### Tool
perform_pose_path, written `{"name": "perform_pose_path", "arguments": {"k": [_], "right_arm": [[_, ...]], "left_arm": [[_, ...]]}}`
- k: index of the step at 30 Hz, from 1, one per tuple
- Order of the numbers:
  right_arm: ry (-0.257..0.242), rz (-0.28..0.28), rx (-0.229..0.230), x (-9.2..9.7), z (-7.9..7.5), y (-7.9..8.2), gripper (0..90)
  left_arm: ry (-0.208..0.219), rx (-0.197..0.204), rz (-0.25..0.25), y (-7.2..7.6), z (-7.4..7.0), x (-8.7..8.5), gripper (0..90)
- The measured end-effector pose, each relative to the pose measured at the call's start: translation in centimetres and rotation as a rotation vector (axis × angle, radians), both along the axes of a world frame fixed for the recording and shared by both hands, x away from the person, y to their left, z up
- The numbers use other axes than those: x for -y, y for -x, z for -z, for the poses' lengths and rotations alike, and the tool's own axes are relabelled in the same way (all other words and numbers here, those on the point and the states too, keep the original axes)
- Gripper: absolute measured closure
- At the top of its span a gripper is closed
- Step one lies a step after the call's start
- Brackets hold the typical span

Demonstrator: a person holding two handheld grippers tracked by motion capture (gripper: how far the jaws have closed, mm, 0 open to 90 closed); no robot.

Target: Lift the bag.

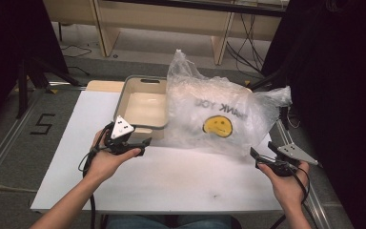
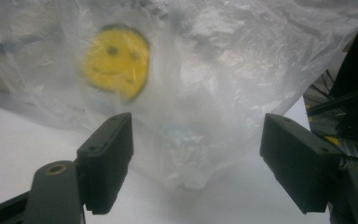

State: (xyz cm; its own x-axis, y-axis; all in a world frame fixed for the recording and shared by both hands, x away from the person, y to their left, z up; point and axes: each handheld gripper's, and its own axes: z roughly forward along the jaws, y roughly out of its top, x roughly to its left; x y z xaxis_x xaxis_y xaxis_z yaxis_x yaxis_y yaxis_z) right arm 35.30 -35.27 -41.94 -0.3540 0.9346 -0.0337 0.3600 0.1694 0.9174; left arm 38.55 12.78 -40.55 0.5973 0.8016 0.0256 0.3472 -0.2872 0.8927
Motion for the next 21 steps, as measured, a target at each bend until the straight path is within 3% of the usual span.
{"name": "perform_pose_path", "arguments": {"k": [21], "right_arm": [[0.015, -0.050, -0.056, 0.1, 1.6, 1.4, 28.1]], "left_arm": [[-0.029, -0.017, 0.005, 2.4, 2.1, -1.9, 27.8]]}}
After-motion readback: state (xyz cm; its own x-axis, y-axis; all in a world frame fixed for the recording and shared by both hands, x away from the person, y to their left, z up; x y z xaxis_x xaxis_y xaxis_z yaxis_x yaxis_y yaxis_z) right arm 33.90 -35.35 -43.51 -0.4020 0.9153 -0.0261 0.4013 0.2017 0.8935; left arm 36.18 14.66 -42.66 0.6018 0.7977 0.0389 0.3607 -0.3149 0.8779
